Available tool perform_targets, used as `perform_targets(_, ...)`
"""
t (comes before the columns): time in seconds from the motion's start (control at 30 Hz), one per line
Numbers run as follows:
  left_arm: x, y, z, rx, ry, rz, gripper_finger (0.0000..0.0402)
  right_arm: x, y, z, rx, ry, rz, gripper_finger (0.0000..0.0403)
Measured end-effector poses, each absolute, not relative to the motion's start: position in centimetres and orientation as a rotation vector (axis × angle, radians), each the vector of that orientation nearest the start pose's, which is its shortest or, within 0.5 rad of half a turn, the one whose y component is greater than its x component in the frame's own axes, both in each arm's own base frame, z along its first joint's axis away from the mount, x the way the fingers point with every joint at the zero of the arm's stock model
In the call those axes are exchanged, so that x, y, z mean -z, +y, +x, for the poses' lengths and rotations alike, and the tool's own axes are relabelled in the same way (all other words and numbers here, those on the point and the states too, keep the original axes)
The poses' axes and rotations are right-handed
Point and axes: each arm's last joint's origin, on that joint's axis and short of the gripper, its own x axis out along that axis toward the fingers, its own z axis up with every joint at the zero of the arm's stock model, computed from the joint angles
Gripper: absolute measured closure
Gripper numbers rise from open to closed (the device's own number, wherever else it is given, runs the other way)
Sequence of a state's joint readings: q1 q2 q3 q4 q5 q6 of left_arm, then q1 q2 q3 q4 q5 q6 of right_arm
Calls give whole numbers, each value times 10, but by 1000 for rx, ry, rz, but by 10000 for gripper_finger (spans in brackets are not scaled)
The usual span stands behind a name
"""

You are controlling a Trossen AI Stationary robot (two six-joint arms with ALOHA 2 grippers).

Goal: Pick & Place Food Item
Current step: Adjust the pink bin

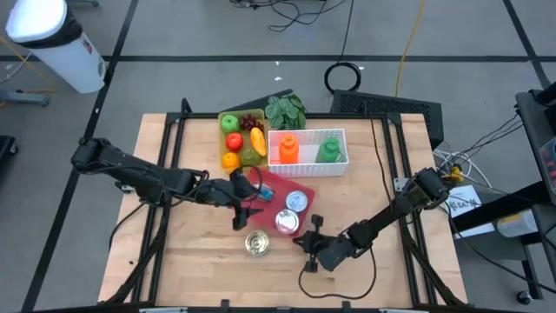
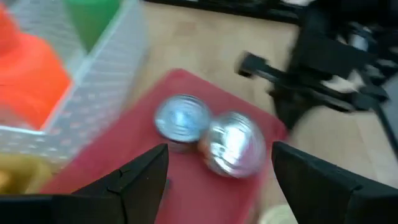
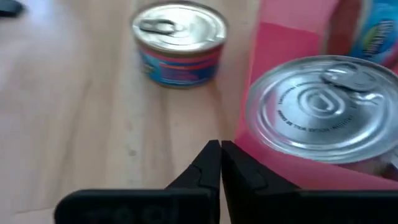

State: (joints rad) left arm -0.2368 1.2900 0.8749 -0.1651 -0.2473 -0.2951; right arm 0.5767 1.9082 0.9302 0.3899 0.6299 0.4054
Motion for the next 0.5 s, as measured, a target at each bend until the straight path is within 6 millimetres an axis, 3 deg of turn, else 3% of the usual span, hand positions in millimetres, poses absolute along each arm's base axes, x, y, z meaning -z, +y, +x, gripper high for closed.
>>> perform_targets(0.5,-251,-92,266,65,628,-246,94,-126,166,322,318,508,27,402)
